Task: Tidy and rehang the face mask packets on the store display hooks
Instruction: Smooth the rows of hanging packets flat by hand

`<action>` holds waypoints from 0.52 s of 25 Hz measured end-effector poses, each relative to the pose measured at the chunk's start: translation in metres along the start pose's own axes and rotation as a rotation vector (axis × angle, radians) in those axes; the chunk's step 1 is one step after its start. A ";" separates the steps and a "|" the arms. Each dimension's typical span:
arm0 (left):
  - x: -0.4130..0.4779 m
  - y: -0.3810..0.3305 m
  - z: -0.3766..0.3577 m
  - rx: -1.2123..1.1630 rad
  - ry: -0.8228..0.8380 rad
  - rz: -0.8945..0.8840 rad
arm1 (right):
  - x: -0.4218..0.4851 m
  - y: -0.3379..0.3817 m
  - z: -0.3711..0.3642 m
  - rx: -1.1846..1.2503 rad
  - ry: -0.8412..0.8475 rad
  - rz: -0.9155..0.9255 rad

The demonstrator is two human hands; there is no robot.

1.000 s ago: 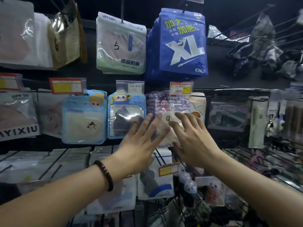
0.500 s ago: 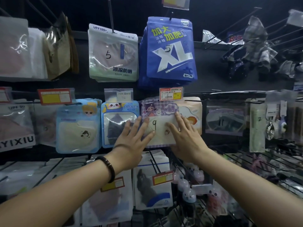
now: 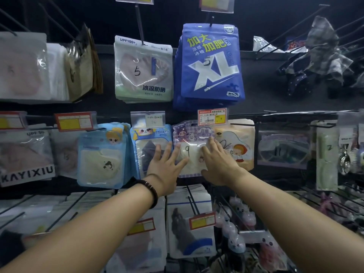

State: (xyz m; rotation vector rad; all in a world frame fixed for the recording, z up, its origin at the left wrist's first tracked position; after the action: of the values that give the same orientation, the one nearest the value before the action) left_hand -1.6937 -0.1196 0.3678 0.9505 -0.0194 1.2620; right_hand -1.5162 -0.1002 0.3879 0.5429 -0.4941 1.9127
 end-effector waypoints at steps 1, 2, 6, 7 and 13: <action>0.000 -0.001 0.000 -0.020 0.011 0.012 | 0.000 0.001 0.000 0.000 0.007 -0.003; -0.001 -0.003 0.000 -0.047 0.021 0.024 | 0.000 0.002 0.000 -0.005 0.013 -0.012; -0.008 -0.002 0.013 -0.233 0.025 0.058 | -0.001 0.009 0.013 0.024 -0.018 -0.103; -0.011 0.000 0.017 -0.275 -0.001 0.067 | -0.001 0.014 0.018 0.043 -0.028 -0.127; -0.057 0.024 0.044 -0.551 -0.091 0.187 | -0.013 0.062 0.036 0.136 -0.022 -0.135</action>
State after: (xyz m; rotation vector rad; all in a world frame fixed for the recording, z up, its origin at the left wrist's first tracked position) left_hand -1.7124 -0.1917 0.3810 0.5319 -0.5124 1.2872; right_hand -1.5631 -0.1535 0.4039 0.6695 -0.3338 1.8208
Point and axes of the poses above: each hand's wrist, its own x-axis towards the middle knuckle, its own z-axis out of the back of the hand, y = z × x, the point moved 4 cm from there along x, towards the middle knuckle, and after that the axes turned 9 degrees about -y, right-handed, at the moved point
